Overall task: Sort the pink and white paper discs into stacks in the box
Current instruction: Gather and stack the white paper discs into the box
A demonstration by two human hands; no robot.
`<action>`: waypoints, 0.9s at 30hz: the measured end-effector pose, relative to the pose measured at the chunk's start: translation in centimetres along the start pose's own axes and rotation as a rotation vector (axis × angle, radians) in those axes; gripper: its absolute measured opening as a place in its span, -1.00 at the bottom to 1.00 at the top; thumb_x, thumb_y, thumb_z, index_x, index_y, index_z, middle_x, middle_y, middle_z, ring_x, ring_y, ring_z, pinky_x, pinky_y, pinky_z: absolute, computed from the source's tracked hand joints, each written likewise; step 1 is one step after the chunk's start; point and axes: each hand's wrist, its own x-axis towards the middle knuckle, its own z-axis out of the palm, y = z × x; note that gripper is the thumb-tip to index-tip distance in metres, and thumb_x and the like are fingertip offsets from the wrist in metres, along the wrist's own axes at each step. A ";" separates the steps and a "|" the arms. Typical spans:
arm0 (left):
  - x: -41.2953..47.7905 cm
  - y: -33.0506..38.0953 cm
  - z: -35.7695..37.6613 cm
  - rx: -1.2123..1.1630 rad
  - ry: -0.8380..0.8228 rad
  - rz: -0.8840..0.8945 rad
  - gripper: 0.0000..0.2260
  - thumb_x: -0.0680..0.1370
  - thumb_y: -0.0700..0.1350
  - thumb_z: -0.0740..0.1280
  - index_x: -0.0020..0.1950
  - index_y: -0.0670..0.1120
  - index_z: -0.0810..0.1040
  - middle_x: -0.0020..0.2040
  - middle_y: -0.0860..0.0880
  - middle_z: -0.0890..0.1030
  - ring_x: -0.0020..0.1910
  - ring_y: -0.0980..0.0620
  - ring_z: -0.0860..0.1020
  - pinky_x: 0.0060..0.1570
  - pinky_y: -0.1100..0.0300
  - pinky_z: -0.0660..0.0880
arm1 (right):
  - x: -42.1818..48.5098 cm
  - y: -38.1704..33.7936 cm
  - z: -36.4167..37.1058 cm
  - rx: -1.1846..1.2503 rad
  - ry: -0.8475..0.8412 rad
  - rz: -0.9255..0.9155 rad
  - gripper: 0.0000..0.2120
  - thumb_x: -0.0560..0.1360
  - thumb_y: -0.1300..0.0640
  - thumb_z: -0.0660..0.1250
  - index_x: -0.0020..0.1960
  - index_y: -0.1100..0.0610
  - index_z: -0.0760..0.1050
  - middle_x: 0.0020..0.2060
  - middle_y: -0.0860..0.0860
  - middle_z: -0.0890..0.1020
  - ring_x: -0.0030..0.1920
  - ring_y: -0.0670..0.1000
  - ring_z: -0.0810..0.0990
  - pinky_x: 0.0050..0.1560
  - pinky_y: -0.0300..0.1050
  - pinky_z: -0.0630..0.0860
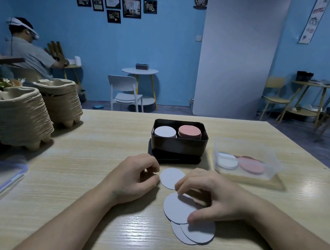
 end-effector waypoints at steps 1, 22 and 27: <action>0.0 0.1 0.1 -0.001 0.005 0.006 -0.90 0.52 -0.13 0.45 -0.05 0.03 0.57 -0.13 0.18 0.58 -0.14 0.15 0.56 -0.17 0.26 0.48 | -0.1 0.0 -0.1 0.004 -0.015 -0.004 -0.53 0.38 -0.21 0.62 0.18 -0.01 0.63 0.21 -0.21 0.64 0.28 -0.12 0.57 0.28 -0.01 0.50; 0.8 0.5 0.8 0.214 -0.177 0.072 -0.72 0.55 0.24 0.33 0.17 0.15 0.56 0.06 0.21 0.56 0.10 0.16 0.49 0.15 0.08 0.47 | -0.6 1.2 -0.4 0.122 0.176 0.126 -0.63 0.34 0.02 0.67 0.06 -0.01 0.61 0.13 -0.15 0.59 0.18 0.01 0.61 0.10 0.00 0.58; 0.4 0.0 0.5 0.247 -0.166 -0.013 -0.55 0.49 0.40 0.31 0.26 0.20 0.56 0.09 0.26 0.46 0.10 0.23 0.40 0.22 0.15 0.38 | -0.8 1.8 -0.4 0.054 0.199 0.172 -0.64 0.33 -0.07 0.63 0.04 -0.05 0.60 0.19 -0.18 0.61 0.22 -0.05 0.60 0.11 -0.03 0.57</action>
